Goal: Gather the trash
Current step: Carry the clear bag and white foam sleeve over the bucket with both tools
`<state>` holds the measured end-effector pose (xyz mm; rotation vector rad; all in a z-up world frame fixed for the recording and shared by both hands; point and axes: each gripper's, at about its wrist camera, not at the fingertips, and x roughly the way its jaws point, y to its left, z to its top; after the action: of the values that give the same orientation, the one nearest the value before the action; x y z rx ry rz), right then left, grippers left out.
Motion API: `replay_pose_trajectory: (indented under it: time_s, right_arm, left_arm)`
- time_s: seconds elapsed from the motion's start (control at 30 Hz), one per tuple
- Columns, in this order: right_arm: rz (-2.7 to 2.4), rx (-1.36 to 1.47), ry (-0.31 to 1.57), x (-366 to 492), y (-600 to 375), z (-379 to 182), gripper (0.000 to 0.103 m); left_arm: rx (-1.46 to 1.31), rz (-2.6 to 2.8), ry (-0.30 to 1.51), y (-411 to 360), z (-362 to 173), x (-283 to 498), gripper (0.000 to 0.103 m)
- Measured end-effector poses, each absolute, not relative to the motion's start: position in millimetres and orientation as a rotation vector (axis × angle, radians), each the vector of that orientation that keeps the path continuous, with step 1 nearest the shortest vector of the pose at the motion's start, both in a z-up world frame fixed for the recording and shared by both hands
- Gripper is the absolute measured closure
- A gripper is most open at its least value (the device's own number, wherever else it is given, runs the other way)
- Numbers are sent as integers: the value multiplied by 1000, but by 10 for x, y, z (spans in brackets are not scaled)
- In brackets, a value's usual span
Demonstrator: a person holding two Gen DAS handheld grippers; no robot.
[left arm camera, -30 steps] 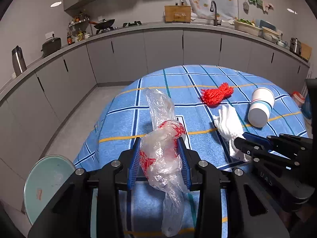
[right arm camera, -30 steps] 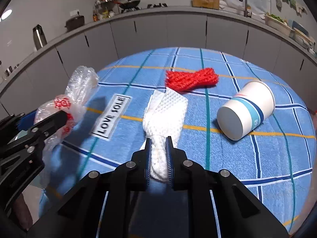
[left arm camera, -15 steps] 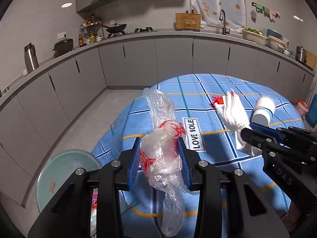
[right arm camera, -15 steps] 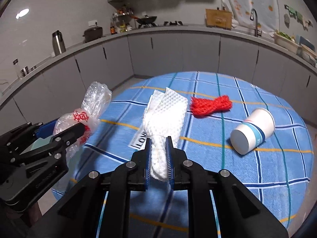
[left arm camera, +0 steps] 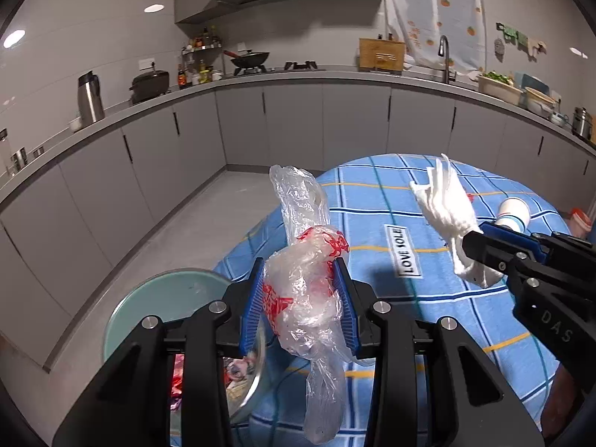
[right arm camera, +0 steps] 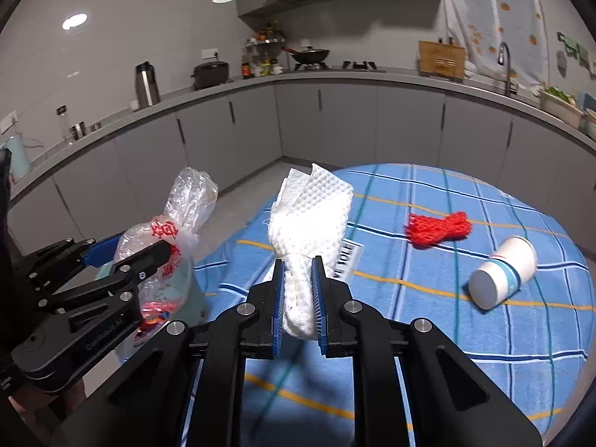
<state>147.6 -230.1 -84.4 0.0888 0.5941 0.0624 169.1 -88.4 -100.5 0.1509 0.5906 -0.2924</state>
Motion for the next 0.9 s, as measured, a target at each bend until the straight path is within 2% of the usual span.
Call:
replay_pose_trajectory:
  time_s: [0.9]
  right_arm:
    - [313,-11,579,1714,-1178,-767,88]
  left_arm:
    - [89,-74,615,204,-1027,1649,67]
